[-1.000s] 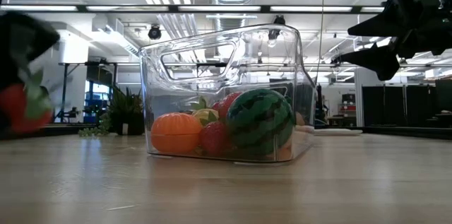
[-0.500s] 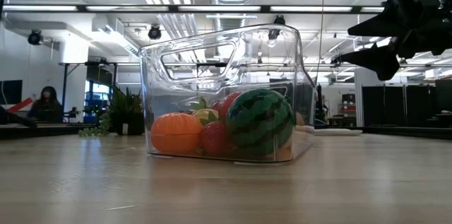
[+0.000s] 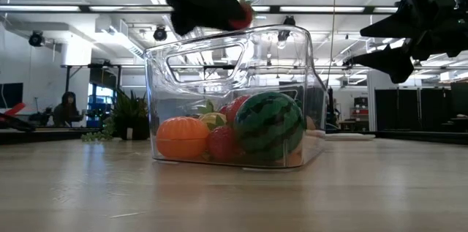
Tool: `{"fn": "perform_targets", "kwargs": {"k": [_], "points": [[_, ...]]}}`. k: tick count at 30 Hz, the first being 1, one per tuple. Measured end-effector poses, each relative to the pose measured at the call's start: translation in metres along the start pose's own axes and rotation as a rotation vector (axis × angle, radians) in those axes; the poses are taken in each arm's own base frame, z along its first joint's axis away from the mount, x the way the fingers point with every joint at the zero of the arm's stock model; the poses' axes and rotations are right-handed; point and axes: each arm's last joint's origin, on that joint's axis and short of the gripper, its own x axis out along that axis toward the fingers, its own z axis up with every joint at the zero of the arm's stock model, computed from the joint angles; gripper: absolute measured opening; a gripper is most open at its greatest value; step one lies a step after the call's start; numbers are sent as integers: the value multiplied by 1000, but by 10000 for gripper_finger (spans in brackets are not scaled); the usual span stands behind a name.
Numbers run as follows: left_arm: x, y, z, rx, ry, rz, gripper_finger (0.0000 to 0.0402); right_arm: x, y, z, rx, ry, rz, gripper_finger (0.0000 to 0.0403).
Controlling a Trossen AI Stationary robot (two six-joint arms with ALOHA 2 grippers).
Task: Pick and placing Produce into tupperware
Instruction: Put the red strawberry into the transparent bin, then return to Home Position
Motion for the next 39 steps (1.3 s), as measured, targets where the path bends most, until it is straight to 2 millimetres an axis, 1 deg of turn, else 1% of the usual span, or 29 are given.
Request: {"fn": "perform_targets", "kwargs": {"k": [4,7,9,12,15,18,20,22,24,26,29,32,36,39], "points": [[19,9,0,-75,54,-23,123,0,0,0,0,0,0,328],[28,14,0,-141,76,-15,127,0,0,0,0,0,0,328],[34,17,0,-198,92,-31,139,0,0,0,0,0,0,328],[42,21,-4,-273,120,-32,168,0,0,0,0,0,0,328],[45,24,-5,-279,125,-25,207,0,0,0,0,0,0,328],[46,30,-3,-282,119,-14,246,0,0,0,0,0,0,328],[42,37,0,-266,125,-8,269,0,0,0,-1,1,0,328],[32,44,9,-256,136,4,284,0,0,0,0,1,0,328],[15,49,22,-266,111,12,290,0,0,0,0,0,0,328],[-6,56,33,-255,93,23,292,0,0,0,0,0,0,328],[-36,68,46,-178,42,43,292,0,0,0,0,0,0,328],[-69,78,58,-105,-49,112,292,0,0,0,0,0,0,328],[-106,83,67,-93,-169,211,292,0,0,0,0,0,0,328],[-126,84,68,-95,-223,212,292,0,0,0,0,0,0,328]]}}
